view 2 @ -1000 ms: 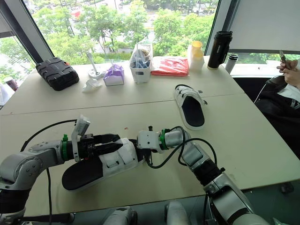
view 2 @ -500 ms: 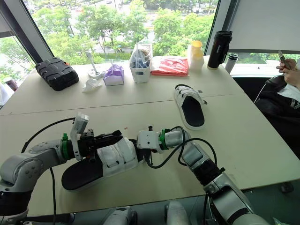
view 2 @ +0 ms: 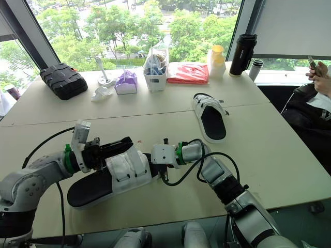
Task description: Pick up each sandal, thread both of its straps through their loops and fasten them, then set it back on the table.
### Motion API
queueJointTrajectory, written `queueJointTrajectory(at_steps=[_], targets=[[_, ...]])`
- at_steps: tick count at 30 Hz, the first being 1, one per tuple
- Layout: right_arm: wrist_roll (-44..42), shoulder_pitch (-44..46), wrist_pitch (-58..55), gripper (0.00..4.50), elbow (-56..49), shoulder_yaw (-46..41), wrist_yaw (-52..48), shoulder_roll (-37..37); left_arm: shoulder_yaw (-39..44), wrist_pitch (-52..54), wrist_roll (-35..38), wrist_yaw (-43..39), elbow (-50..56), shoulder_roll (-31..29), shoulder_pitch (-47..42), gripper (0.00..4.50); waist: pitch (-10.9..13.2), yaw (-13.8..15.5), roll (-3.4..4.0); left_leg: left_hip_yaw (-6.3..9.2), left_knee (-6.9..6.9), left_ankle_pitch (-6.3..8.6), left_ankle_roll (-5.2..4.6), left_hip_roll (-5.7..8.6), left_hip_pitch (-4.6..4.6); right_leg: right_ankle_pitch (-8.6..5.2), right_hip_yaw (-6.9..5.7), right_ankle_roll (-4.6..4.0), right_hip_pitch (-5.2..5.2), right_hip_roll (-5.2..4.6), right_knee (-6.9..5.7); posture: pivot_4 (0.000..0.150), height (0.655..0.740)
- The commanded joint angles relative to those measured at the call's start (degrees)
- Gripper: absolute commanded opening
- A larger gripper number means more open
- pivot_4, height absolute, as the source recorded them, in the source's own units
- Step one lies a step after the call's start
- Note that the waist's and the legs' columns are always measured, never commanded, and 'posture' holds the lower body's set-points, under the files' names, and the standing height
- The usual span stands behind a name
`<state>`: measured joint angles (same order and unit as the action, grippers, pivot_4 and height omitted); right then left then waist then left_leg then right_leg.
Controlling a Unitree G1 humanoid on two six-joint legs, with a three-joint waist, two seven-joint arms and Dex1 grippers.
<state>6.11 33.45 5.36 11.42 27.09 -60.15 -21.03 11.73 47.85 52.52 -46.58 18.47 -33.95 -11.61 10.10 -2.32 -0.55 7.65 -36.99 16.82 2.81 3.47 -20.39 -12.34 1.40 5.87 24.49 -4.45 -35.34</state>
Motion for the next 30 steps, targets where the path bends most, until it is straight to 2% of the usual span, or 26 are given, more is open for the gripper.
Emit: queueJointTrajectory(at_steps=[1,13,20,28,29,30], targets=[[1.2,-0.9,-0.6,0.0,-0.1,1.4,-1.0,-0.7,0.3,-3.9,-2.4,-0.1,-1.5,0.3,-1.7,0.06,0.0,0.0,0.0,0.0,0.0,0.0,0.0,0.0,0.0,0.0,0.0,0.0,0.0,0.0,0.0,0.15,0.74],[1.2,-1.2,-1.4,0.0,-1.1,1.3,-0.8,-1.1,-3.5,-7.2,-8.5,-2.2,-9.0,2.1,-2.3,0.06,0.0,0.1,0.0,0.0,0.0,0.0,0.0,0.01,0.0,0.0,-0.01,0.0,0.0,-0.01,0.0,0.15,0.74],[1.3,-1.5,-1.8,0.0,-1.4,1.2,-0.6,-1.1,-5.7,-10.5,-14.7,-2.0,-12.3,1.4,-1.1,0.06,0.0,0.1,0.0,0.0,0.0,0.0,0.0,0.01,0.01,0.0,-0.01,0.0,-0.01,-0.01,0.0,0.15,0.74],[1.4,-1.0,-1.7,0.0,-0.8,1.2,-0.3,-0.6,-8.2,-9.2,-17.5,-1.9,-14.6,-0.1,-2.2,0.06,0.0,0.1,0.02,0.01,-0.01,0.0,0.0,0.01,0.05,0.0,-0.01,0.01,-0.05,-0.01,-0.01,0.15,0.74],[1.3,-1.1,-1.8,0.0,-0.9,1.2,-0.3,-0.6,-8.9,-9.2,-18.2,-1.9,-14.7,-0.5,-2.3,0.69,0.0,0.1,0.02,0.0,-0.01,0.0,0.0,0.01,0.06,0.0,-0.01,0.01,-0.06,-0.01,-0.01,0.15,0.74],[1.3,-1.1,-1.8,0.0,-0.9,1.2,-0.3,-0.6,-9.3,-9.3,-18.7,-1.9,-14.8,-0.8,-2.4,1.09,0.0,0.1,0.02,0.0,-0.01,0.0,0.0,0.01,0.07,0.0,-0.01,0.01,-0.06,-0.01,-0.01,0.15,0.74]])
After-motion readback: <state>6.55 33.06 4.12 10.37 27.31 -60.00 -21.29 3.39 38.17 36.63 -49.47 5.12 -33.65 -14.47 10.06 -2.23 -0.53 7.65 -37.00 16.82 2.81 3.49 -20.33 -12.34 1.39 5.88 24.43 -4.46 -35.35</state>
